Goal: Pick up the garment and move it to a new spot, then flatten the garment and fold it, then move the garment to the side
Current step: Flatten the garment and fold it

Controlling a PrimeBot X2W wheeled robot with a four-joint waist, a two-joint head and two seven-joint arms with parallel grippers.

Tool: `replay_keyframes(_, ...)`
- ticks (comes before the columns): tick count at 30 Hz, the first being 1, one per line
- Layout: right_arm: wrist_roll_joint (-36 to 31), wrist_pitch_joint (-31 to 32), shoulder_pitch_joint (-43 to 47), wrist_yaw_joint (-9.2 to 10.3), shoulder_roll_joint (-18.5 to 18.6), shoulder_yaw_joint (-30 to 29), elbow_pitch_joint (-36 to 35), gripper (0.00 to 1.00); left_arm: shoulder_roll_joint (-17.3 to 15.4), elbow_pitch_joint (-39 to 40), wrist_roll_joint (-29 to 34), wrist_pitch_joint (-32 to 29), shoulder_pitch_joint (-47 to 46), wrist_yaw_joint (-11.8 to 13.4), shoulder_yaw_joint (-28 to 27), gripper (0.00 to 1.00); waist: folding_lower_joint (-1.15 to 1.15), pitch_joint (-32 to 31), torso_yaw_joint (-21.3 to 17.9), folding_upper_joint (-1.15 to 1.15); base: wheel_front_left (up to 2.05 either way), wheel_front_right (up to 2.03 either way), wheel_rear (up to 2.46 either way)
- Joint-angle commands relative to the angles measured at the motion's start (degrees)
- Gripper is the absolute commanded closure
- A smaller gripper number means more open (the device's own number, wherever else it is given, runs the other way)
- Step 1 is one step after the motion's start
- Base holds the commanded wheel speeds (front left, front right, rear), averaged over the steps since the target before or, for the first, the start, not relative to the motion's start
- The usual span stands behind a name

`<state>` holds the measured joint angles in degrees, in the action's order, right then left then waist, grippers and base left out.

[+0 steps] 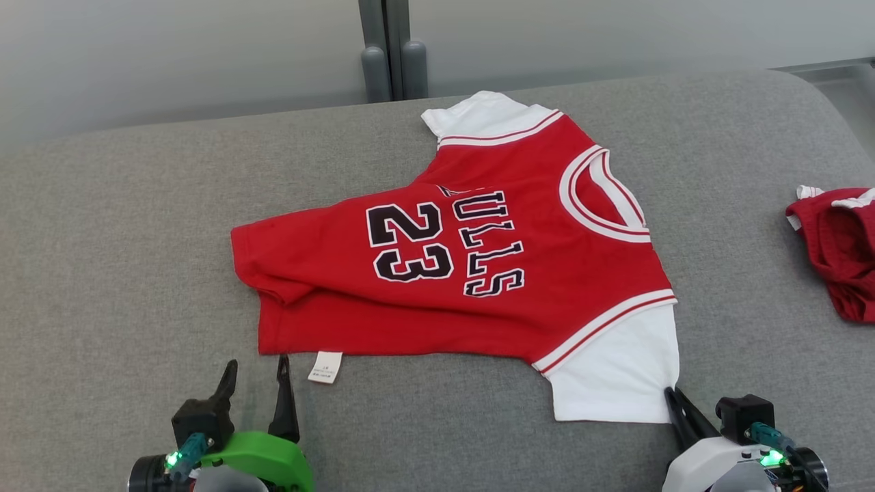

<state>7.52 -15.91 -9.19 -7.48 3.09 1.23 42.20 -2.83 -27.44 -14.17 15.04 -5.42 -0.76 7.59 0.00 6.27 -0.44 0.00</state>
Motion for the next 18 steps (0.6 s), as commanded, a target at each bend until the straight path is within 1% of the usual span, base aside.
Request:
replay_keyframes(1,-0.88,1.39,0.63,0.0,-0.27,-0.11,0.77,1.0,-0.19,-0.26,-0.48,0.16,-1.49,-0.16,-0.41,0.0,0.0,0.68,-0.53,0.0,0.0,0.0,0.0)
replay_keyframes(5,-1.45,1.14,-0.87,0.0,-0.23,-0.76,-2.05,1.0,-0.18,-1.93,-0.82,0.16,-4.14,-0.81,-1.26,0.0,0.0,2.42,-1.29,0.0,0.0,0.0,0.0)
replay_keyframes(8,-1.04,1.0,-1.65,0.01,-0.2,-0.61,-4.36,1.0,-0.2,-4.85,-0.9,0.14,-6.39,-1.0,-1.96,0.0,0.0,3.86,-1.95,0.0,0.0,0.0,0.0)
replay_keyframes(10,-0.53,0.97,-2.05,0.01,-0.18,-0.19,-5.69,1.0,-0.18,-6.44,-1.38,0.09,-8.18,-1.58,-2.41,0.0,0.0,4.83,-2.46,0.0,0.0,0.0,0.0)
replay_keyframes(15,0.48,0.92,-2.72,0.0,-0.13,0.82,-8.23,1.0,-0.19,-11.46,-2.27,0.09,-10.92,-1.09,-3.72,0.0,0.0,6.49,-3.4,0.0,0.0,0.0,0.0)
replay_keyframes(18,0.98,0.91,-2.59,0.01,-0.12,1.2,-9.47,1.0,-0.17,-16.79,-2.98,-0.1,-11.68,-1.13,-3.44,0.0,0.0,6.76,-3.77,0.0,0.0,0.0,0.0)
